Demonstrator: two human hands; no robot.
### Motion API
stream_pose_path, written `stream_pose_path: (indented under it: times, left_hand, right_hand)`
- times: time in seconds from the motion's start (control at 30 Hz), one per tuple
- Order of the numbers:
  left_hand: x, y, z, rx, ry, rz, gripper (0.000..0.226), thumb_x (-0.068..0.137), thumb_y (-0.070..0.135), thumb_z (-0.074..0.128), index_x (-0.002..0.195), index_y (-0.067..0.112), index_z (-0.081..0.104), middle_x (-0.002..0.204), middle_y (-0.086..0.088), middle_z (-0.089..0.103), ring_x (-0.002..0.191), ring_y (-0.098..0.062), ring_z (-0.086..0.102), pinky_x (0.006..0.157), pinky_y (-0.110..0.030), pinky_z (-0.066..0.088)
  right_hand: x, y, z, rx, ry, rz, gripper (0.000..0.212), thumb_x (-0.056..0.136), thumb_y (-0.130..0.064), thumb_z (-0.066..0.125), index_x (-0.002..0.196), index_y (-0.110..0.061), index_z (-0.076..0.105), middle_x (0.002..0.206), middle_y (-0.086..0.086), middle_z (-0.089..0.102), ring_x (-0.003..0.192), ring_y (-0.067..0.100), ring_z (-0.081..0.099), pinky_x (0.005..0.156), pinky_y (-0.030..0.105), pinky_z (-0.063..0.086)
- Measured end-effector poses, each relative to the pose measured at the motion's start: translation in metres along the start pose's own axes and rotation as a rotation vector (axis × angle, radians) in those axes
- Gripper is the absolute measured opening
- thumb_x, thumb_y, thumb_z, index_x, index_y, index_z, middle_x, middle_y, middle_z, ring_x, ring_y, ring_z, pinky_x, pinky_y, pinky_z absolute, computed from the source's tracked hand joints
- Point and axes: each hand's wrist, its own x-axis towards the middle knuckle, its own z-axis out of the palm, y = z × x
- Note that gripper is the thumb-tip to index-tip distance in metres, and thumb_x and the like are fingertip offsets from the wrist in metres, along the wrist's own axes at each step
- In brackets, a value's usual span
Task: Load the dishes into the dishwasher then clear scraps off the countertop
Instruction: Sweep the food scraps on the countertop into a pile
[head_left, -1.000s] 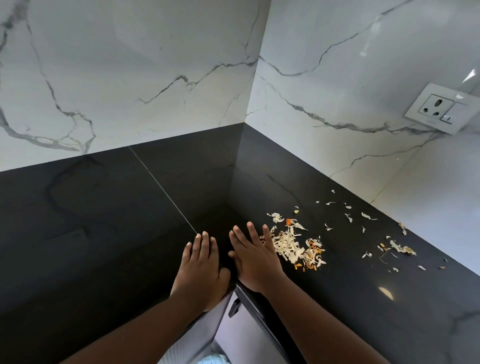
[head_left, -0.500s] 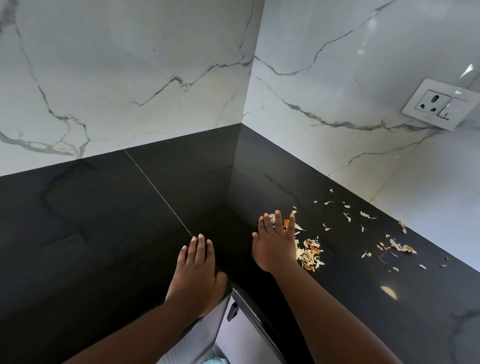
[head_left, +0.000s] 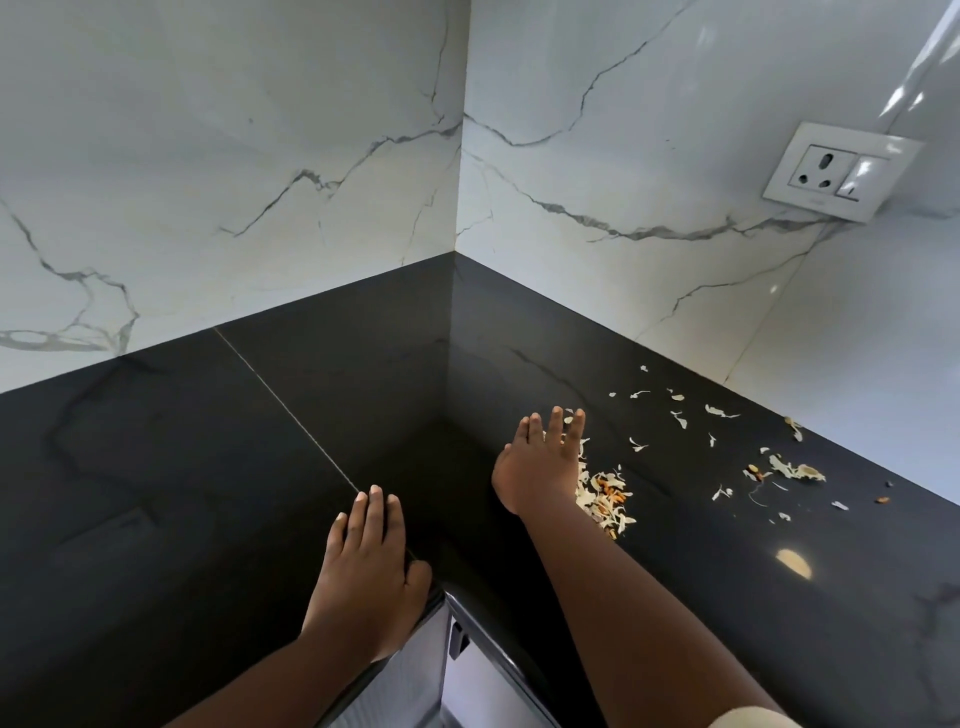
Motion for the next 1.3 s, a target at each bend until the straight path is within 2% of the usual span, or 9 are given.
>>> stream_pose_path:
  times: [0.13, 0.3, 0.53, 0.7, 0.97, 1.07, 1.13, 1.23, 1.3]
  left_hand:
    - [0.0, 0.0, 0.0, -0.006, 0.007, 0.004, 0.094, 0.07, 0.051, -0.015, 0.153, 0.009, -0.004, 0.161, -0.012, -0.011, 0.148, -0.024, -0.013, 0.119, -0.039, -0.005]
    - [0.0, 0.001, 0.0, 0.002, 0.005, 0.008, 0.095, 0.069, 0.05, -0.015, 0.153, 0.009, -0.003, 0.161, -0.012, -0.009, 0.148, -0.025, -0.011, 0.119, -0.039, -0.003]
    - [-0.002, 0.001, 0.0, -0.02, 0.017, 0.016, 0.095, 0.071, 0.052, -0.011, 0.153, 0.007, 0.001, 0.161, -0.013, -0.005, 0.149, -0.025, -0.007, 0.119, -0.039, -0.001]
    - [-0.003, 0.0, -0.003, -0.003, 0.015, 0.0, 0.07, 0.097, 0.046, 0.014, 0.153, 0.007, -0.003, 0.161, -0.013, -0.008, 0.149, -0.025, -0.009, 0.12, -0.04, -0.001]
    - [-0.005, 0.003, -0.002, -0.021, 0.038, 0.006, 0.069, 0.099, 0.045, 0.02, 0.153, 0.008, 0.0, 0.161, -0.013, -0.005, 0.149, -0.025, -0.006, 0.12, -0.04, 0.001]
    - [-0.004, 0.003, -0.003, -0.007, 0.042, 0.008, 0.068, 0.099, 0.045, 0.02, 0.153, 0.008, 0.0, 0.161, -0.012, -0.005, 0.149, -0.025, -0.005, 0.12, -0.04, 0.002]
    - [-0.004, 0.003, -0.002, -0.007, 0.043, 0.0, 0.069, 0.099, 0.045, 0.02, 0.153, 0.008, 0.001, 0.162, -0.012, -0.004, 0.149, -0.025, -0.004, 0.12, -0.04, 0.003]
    - [-0.004, 0.004, -0.001, -0.017, 0.041, -0.016, 0.069, 0.099, 0.045, 0.022, 0.154, 0.009, 0.001, 0.162, -0.011, -0.003, 0.149, -0.025, -0.003, 0.12, -0.04, 0.003]
    - [-0.002, 0.005, -0.001, -0.044, 0.035, -0.038, 0.069, 0.099, 0.045, 0.024, 0.154, 0.009, 0.002, 0.162, -0.011, -0.002, 0.149, -0.024, -0.004, 0.12, -0.04, 0.003]
  right_hand:
    - [-0.009, -0.002, 0.002, 0.082, -0.058, 0.173, 0.061, 0.1, -0.033, 0.01, 0.152, -0.002, 0.01, 0.16, 0.013, 0.016, 0.147, 0.039, 0.0, 0.105, 0.061, -0.024]
    - [-0.019, 0.006, 0.008, 0.115, -0.103, 0.297, 0.06, 0.1, -0.031, 0.009, 0.152, -0.001, 0.008, 0.16, 0.015, 0.015, 0.147, 0.04, 0.001, 0.105, 0.062, -0.024]
    - [-0.047, 0.035, 0.014, 0.117, -0.132, 0.367, 0.06, 0.1, -0.032, 0.009, 0.152, -0.002, 0.009, 0.16, 0.013, 0.014, 0.147, 0.039, 0.0, 0.105, 0.061, -0.024]
    - [-0.067, 0.055, 0.019, 0.102, -0.163, 0.382, 0.06, 0.1, -0.032, 0.009, 0.152, -0.002, 0.01, 0.16, 0.014, 0.014, 0.147, 0.039, -0.001, 0.092, 0.06, -0.035]
    - [-0.098, 0.091, 0.025, 0.135, -0.179, 0.431, 0.06, 0.1, -0.032, 0.01, 0.152, -0.003, 0.008, 0.161, 0.011, 0.012, 0.147, 0.038, -0.003, 0.088, 0.057, -0.039]
    - [-0.105, 0.101, 0.022, 0.133, -0.194, 0.377, 0.059, 0.101, -0.032, 0.01, 0.153, -0.004, 0.009, 0.161, 0.01, 0.012, 0.148, 0.036, -0.002, 0.102, 0.06, -0.027]
    - [-0.106, 0.113, 0.02, 0.222, -0.163, 0.327, 0.057, 0.101, -0.036, 0.014, 0.152, -0.01, 0.02, 0.16, 0.005, 0.018, 0.148, 0.035, 0.002, 0.108, 0.062, -0.017]
    - [-0.111, 0.142, 0.009, 0.548, 0.001, 0.318, 0.041, 0.102, -0.037, 0.026, 0.131, -0.026, 0.052, 0.145, -0.004, 0.045, 0.142, 0.025, 0.026, 0.113, 0.058, 0.003]
    - [-0.114, 0.163, 0.0, 0.693, 0.079, 0.317, 0.027, 0.1, -0.033, 0.037, 0.109, -0.031, 0.062, 0.121, -0.009, 0.062, 0.123, 0.018, 0.048, 0.11, 0.048, 0.019]
